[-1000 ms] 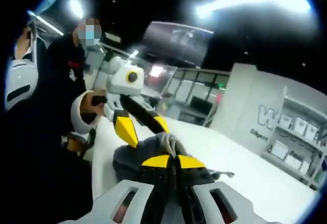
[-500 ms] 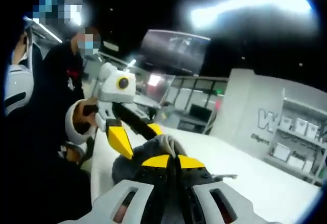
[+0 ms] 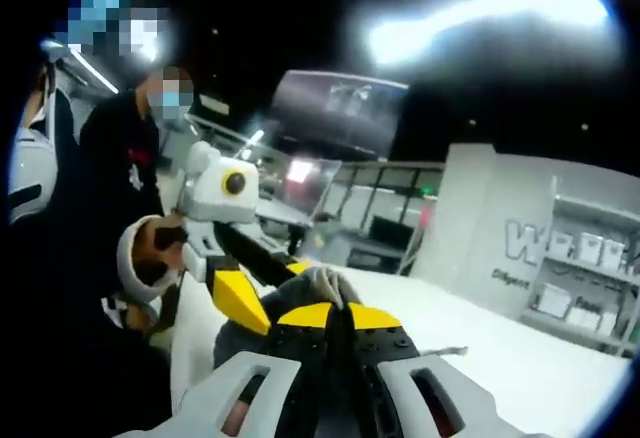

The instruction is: Open the folded towel by lifting each exposed corner and separating the folded layers until the towel lies flat within the target outline without major curled edges

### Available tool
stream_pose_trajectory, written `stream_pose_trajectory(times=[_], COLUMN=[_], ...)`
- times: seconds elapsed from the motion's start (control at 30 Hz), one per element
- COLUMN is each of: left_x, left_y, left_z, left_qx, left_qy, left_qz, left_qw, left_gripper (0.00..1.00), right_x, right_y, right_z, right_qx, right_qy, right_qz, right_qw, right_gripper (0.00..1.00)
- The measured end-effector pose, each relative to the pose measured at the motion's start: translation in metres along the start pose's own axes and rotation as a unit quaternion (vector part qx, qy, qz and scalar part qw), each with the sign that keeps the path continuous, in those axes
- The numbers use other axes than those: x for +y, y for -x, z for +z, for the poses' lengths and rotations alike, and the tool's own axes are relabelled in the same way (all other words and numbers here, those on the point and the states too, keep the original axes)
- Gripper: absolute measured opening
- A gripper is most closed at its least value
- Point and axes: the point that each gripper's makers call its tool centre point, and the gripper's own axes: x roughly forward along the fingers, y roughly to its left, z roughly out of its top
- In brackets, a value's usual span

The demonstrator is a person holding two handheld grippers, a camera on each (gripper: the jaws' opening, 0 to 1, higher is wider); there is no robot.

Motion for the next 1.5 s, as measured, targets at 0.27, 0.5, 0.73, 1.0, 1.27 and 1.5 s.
stream_pose_trajectory(times=[0.27, 0.5, 0.73, 1.0, 1.27, 1.5], left_x=[-0.001, 0.001, 0.004, 0.008, 0.016, 0.017], left_y=[0.002, 0.006, 0.009, 0.014, 0.020, 0.025], left_z=[0.001, 0.001, -0.004, -0.008, -0.010, -0.010], left_qx=[0.000, -0.009, -0.008, -0.005, 0.002, 0.005], left_qy=[-0.011, -0.013, -0.004, 0.001, 0.002, 0.002], left_qz=[0.017, 0.030, 0.043, 0.054, 0.066, 0.073], left_qw=[0.9998, 0.9994, 0.9990, 0.9985, 0.9978, 0.9973], left_gripper=[0.27, 0.20, 0.15, 0.12, 0.12, 0.11], right_x=[0.005, 0.008, 0.010, 0.008, 0.007, 0.004], right_y=[-0.005, -0.011, -0.017, -0.018, -0.021, -0.020], right_z=[0.001, 0.001, -0.002, -0.006, -0.013, -0.012], right_qx=[-0.005, -0.012, -0.013, -0.009, 0.000, 0.006], right_qy=[0.017, 0.030, 0.041, 0.039, 0.046, 0.056], right_qz=[0.004, 0.010, 0.018, 0.029, 0.035, 0.037], right_qw=[0.9998, 0.9994, 0.9989, 0.9988, 0.9983, 0.9977], right_gripper=[0.01, 0.02, 0.03, 0.08, 0.10, 0.12])
